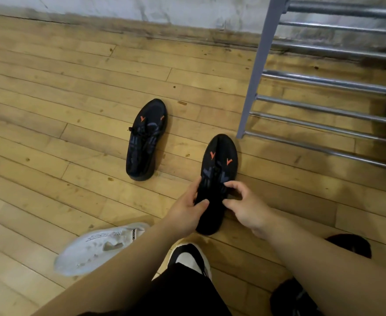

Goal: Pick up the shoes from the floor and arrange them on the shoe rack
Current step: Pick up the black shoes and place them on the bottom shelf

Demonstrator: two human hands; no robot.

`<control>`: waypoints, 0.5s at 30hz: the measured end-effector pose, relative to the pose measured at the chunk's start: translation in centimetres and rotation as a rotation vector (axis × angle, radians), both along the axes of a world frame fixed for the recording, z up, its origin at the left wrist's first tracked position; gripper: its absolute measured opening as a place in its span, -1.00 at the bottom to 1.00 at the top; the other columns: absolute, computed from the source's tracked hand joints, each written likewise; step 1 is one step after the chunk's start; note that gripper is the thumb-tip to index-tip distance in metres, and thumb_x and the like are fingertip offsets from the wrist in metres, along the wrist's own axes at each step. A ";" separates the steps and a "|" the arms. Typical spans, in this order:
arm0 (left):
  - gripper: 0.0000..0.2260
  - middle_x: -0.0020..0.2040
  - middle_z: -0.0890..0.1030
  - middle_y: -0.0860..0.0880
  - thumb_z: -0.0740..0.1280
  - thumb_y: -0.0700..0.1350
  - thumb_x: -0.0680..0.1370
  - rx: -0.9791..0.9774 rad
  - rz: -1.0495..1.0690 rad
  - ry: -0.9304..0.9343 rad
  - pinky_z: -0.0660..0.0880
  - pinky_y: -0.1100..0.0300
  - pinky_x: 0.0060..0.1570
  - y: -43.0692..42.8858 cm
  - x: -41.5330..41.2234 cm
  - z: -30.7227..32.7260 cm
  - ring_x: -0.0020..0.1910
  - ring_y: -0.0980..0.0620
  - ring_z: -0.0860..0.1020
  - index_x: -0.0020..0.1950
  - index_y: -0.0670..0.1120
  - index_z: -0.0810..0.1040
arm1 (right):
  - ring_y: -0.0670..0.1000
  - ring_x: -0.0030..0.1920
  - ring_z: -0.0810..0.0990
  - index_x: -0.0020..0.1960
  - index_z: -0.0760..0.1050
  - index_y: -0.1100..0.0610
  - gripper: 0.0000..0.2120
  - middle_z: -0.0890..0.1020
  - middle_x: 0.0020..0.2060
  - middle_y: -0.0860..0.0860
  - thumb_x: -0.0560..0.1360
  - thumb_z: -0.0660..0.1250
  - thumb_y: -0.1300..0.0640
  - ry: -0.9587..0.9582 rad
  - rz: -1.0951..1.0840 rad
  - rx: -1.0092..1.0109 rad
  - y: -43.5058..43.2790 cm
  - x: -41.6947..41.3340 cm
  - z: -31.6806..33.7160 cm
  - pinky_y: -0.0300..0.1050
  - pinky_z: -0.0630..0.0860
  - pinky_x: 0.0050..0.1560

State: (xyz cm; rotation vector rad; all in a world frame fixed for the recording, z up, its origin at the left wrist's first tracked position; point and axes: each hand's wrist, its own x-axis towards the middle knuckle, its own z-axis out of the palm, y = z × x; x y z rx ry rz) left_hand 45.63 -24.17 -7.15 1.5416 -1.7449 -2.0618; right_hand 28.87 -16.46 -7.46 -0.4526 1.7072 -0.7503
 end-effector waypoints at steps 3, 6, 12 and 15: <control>-0.46 0.33 0.57 0.22 0.30 -0.13 0.68 0.007 0.017 -0.025 0.55 0.15 0.30 0.0 0.6 0.1 0.26 0.29 0.57 0.58 0.30 0.25 | -0.05 0.24 0.48 0.35 0.45 -0.17 -0.57 0.51 0.29 -0.10 0.57 0.41 0.18 0.041 -0.024 -0.005 -0.1 0.2 -0.3 -0.16 0.43 0.15; -0.43 0.48 0.40 0.07 0.34 0.03 0.66 -0.362 -0.001 -0.257 0.47 0.18 0.29 -2.6 1.7 0.9 0.36 0.13 0.47 0.62 0.22 0.20 | -0.10 0.21 0.42 0.42 0.42 -0.15 -0.51 0.47 0.23 -0.14 0.57 0.42 0.17 0.045 0.009 0.003 0.0 0.5 -0.2 -0.19 0.37 0.13; -0.28 0.66 0.04 -0.14 0.36 0.26 0.56 -0.669 0.076 -0.786 0.24 -0.26 0.50 -11.4 5.0 0.9 0.58 -0.29 0.13 0.63 0.28 0.08 | -0.08 0.20 0.47 0.38 0.43 -0.13 -0.48 0.51 0.22 -0.13 0.51 0.49 0.20 0.070 -0.057 -0.004 -0.7 1.7 -0.8 -0.23 0.43 0.03; -0.24 0.63 0.13 -0.17 0.41 0.22 0.55 -0.545 0.022 -0.770 0.35 -0.28 0.44 -13.7 5.7 -0.6 0.54 -0.31 0.24 0.64 0.32 0.03 | -0.01 0.17 0.56 0.29 0.44 -0.21 -0.49 0.56 0.19 -0.09 0.50 0.50 0.22 -0.025 -0.118 -0.008 -1.9 3.1 -1.2 -0.12 0.59 0.05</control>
